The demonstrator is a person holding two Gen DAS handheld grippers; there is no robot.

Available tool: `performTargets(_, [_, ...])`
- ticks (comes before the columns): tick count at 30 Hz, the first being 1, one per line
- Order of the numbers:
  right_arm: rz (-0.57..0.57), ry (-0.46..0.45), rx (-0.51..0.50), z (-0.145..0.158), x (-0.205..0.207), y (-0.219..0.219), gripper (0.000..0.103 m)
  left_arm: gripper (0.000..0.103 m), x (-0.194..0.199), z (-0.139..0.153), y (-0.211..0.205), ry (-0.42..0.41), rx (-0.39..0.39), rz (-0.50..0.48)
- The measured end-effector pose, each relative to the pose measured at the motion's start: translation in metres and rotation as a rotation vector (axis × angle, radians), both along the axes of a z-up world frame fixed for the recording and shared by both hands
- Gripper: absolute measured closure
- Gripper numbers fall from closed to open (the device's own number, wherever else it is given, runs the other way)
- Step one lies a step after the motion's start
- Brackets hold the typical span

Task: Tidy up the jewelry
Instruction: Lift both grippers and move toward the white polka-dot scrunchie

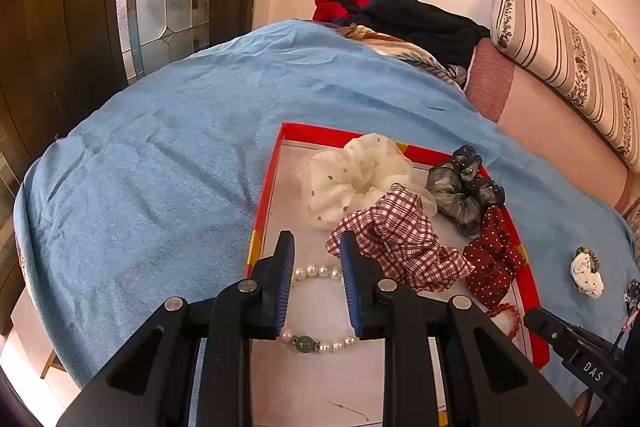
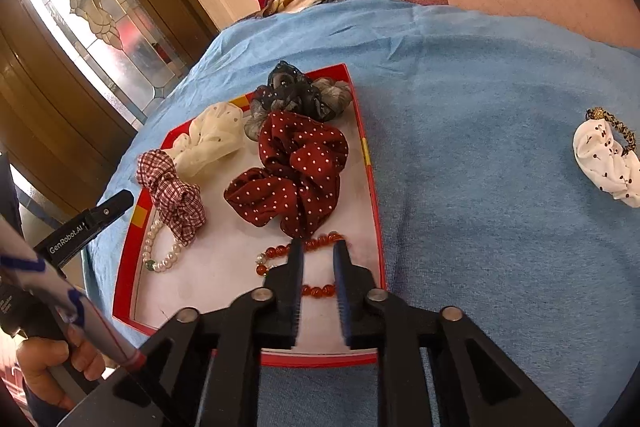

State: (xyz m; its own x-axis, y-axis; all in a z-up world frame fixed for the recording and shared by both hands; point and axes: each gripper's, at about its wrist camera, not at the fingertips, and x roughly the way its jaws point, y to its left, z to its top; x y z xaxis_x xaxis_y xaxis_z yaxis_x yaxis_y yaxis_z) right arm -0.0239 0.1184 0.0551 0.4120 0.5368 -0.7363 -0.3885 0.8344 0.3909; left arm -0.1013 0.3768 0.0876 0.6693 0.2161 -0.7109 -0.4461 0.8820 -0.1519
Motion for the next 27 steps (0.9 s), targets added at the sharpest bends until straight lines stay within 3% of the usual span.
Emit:
performTargets(17, [-0.036,-0.009,0.031,0.013,-0.005,-0.03,0.084,0.08,0.014,0.006,-0.036,-0.019,0.044,-0.086])
performTargets(27, [-0.068,-0.003,0.046,0.013,-0.003,-0.057,0.084,0.08,0.028,0.007,-0.088,-0.024,0.098,-0.195])
